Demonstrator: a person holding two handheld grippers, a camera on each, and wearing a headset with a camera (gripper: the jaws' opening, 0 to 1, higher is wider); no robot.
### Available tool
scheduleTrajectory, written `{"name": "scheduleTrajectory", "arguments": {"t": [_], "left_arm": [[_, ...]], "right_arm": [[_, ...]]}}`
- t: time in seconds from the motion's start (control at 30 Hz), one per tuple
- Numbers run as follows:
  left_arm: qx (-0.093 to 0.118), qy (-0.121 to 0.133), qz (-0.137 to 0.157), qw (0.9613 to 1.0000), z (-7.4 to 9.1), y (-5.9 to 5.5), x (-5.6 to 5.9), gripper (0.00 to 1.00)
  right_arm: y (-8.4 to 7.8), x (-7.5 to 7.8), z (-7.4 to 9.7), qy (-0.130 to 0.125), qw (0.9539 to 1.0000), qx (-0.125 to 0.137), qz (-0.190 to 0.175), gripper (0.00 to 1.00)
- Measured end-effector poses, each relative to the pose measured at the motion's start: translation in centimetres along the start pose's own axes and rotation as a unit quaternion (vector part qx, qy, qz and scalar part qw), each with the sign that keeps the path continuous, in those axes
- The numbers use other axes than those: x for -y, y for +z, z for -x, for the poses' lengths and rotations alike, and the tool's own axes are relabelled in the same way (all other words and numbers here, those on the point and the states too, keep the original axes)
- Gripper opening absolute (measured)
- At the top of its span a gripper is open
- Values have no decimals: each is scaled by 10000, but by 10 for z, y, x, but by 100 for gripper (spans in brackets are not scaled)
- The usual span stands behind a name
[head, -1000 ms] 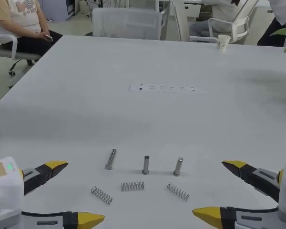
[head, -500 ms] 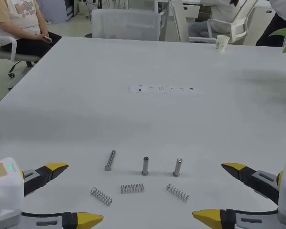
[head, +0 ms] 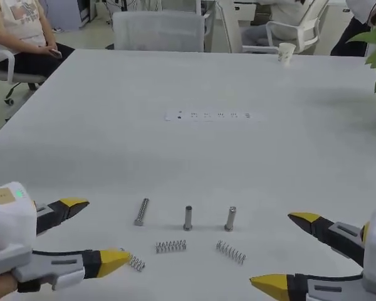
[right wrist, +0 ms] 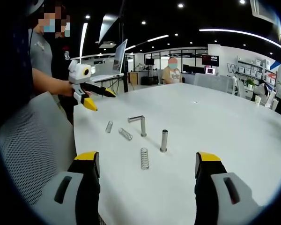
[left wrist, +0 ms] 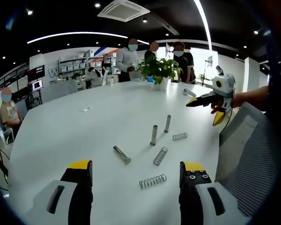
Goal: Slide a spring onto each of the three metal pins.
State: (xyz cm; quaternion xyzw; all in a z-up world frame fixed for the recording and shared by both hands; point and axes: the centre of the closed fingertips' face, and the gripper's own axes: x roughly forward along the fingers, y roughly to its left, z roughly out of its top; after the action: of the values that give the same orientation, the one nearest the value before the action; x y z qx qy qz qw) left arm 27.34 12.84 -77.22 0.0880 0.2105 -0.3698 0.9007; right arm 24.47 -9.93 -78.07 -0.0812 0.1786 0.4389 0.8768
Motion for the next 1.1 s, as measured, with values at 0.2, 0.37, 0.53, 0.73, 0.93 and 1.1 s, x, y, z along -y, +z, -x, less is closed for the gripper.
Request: {"name": "scheduleTrajectory", "arguments": {"t": [0.2,0.37,0.53,0.73,0.93,1.1], "left_arm": [[-69,25,96,9999,-15,7,-19,69],[-197,99,193,9996,-32,12,-32,65],[-401,145,133,9990,-52,15,-35,62],[-717,138,53,9973,-74,10,-35,56],[-1012,261,104,9945,-88,1,-38,49],[-1310,418,87,9905,-96,-7,-41,42]], "right_arm": [[0,0,-1,3,10000,1,-28,84],[1,2,-1,4,10000,11,-31,84],[1,5,0,-19,10000,22,-37,84],[0,5,-1,-31,10000,27,-61,84],[-1,5,0,-36,10000,34,-83,84],[-3,4,0,-52,9999,32,-113,84]]}}
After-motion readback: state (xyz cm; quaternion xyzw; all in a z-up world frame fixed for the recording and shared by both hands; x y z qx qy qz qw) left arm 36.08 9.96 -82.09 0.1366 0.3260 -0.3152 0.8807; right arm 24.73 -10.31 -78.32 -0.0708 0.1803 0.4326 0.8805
